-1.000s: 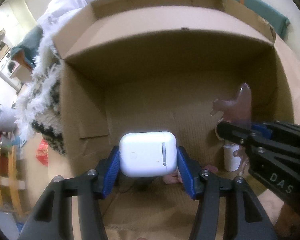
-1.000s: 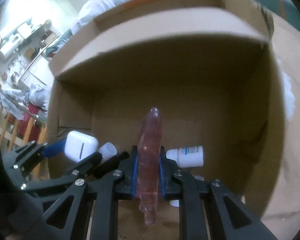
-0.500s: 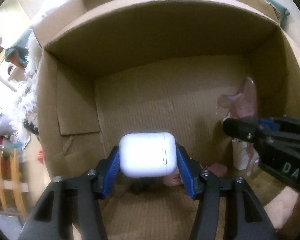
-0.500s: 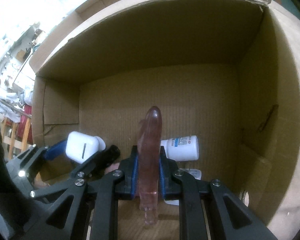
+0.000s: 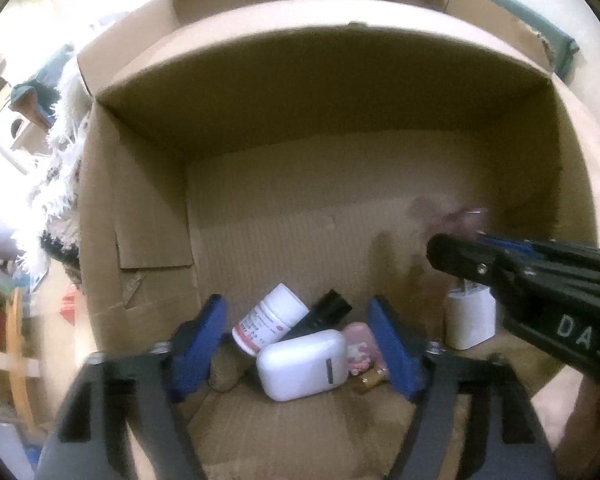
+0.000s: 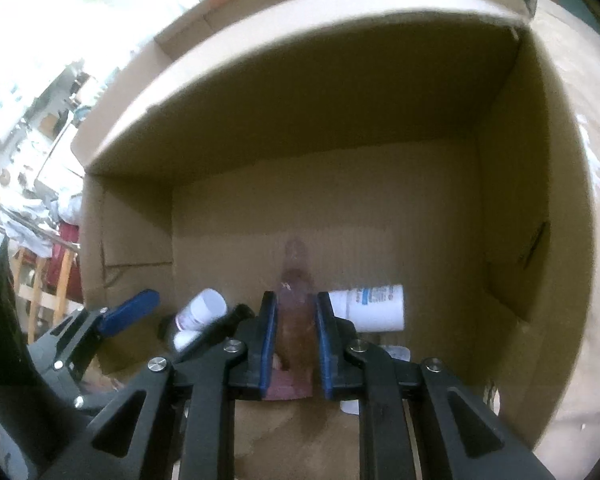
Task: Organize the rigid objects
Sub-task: 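Lower both items into the box and open both tools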
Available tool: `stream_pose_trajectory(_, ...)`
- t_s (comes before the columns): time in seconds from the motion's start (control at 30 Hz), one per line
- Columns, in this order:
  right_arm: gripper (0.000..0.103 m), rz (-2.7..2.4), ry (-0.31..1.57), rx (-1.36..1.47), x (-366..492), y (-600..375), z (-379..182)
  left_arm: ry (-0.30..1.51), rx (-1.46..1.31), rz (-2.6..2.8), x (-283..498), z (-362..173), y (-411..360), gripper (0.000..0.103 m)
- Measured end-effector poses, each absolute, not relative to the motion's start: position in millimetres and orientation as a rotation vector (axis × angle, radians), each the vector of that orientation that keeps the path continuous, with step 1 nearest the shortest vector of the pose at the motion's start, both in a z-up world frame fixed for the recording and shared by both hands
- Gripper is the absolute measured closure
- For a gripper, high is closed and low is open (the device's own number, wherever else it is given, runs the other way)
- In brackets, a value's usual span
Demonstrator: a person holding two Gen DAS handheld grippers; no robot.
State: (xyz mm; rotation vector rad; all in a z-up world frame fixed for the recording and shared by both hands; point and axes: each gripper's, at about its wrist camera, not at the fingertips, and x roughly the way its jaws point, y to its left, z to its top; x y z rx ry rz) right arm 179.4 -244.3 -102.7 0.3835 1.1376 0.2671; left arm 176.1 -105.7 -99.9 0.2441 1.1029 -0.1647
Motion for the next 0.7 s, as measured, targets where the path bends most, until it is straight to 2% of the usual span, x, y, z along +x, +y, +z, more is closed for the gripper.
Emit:
stream_pose_trajectory(0.07, 0.078, 0.279, 1.114, 0.397, 179, -245, -99, 1.099, 0.237, -0.17, 174, -96, -105, 0.019)
stream_pose_trajectory(0.1, 0.065, 0.282, 1.103, 0.405, 179, -246, -96, 1.1, 0.236, -0.174, 173, -95, -106, 0.019)
stream_pose_trajectory(0.13, 0.038, 0.282, 1.091, 0.413, 179, -247, -94, 1.1, 0.238, -0.175, 171, -95, -106, 0.017)
stream_pose_trajectory(0.17, 0.025, 0.281, 1.073, 0.425, 179, -249, -91, 1.098, 0.24, -0.175, 170, -93, -106, 0.014)
stream_pose_trajectory(0.2, 0.018, 0.282, 1.051, 0.439, 178, -250, -87, 1.093, 0.236, -0.175, 169, -92, -105, 0.012)
stream_pose_trajectory(0.37, 0.016, 0.286, 1.007, 0.464, 177, -253, -79, 1.097, 0.191, -0.183, 170, -87, -94, 0.005)
stream_pose_trajectory(0.7, 0.016, 0.277, 1.007, 0.456, 177, -254, -76, 1.097, 0.159, -0.191, 172, -79, -93, 0.002)
